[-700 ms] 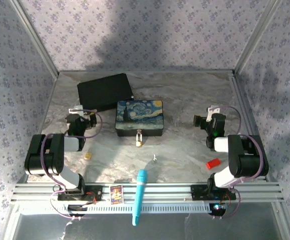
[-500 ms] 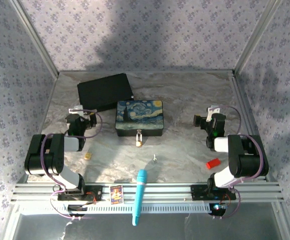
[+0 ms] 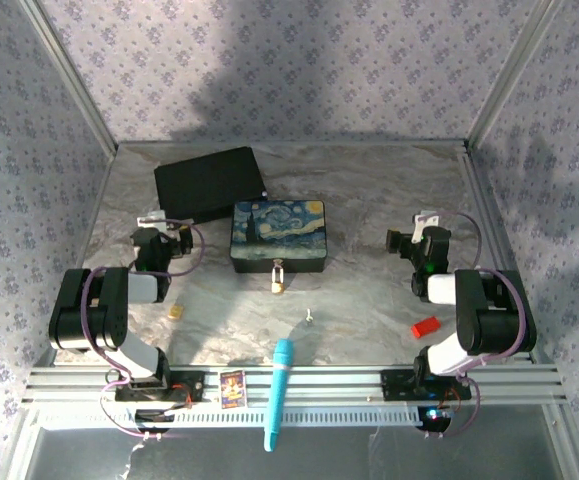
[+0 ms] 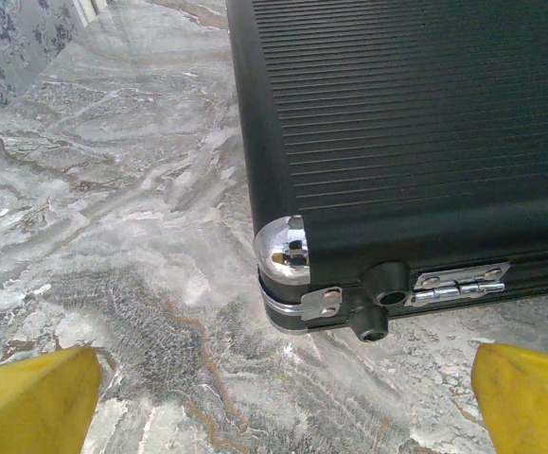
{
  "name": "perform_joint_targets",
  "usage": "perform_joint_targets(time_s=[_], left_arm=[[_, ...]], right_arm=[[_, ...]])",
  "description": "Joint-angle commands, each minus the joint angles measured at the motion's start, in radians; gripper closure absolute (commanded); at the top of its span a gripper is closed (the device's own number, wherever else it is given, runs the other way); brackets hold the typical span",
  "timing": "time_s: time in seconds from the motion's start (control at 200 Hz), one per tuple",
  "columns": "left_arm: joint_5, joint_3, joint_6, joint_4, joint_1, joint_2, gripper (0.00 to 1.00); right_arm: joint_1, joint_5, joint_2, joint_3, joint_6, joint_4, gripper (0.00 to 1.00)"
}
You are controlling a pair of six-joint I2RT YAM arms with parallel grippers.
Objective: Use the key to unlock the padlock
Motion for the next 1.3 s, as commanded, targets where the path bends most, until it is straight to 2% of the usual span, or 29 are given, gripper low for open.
perform_joint_targets(time_s=[0.0, 0.9, 1.054, 1.299], left_arm=[[-0.01, 0.018, 0.014, 0.021, -0.005, -0.006, 0.0], [-0.011, 0.014, 0.013, 0.022, -0.006, -0.014, 0.0], [-0.032, 0.007, 0.007, -0.056, -0.005, -0.124, 0.0], [-0.09, -0.019, -0.045, -0.208, -0.007, -0.333, 0.0]], right_arm=[[-0.002, -0.007, 0.004, 0.021, -0.016, 0.019, 0.01], [-0.004, -0.011, -0.006, 0.018, -0.014, 0.019, 0.01], [0.0, -0.023, -0.084, 0.059, -0.024, -0.114, 0.01], [0.003, -0.024, -0.227, 0.067, -0.018, -0.224, 0.01]])
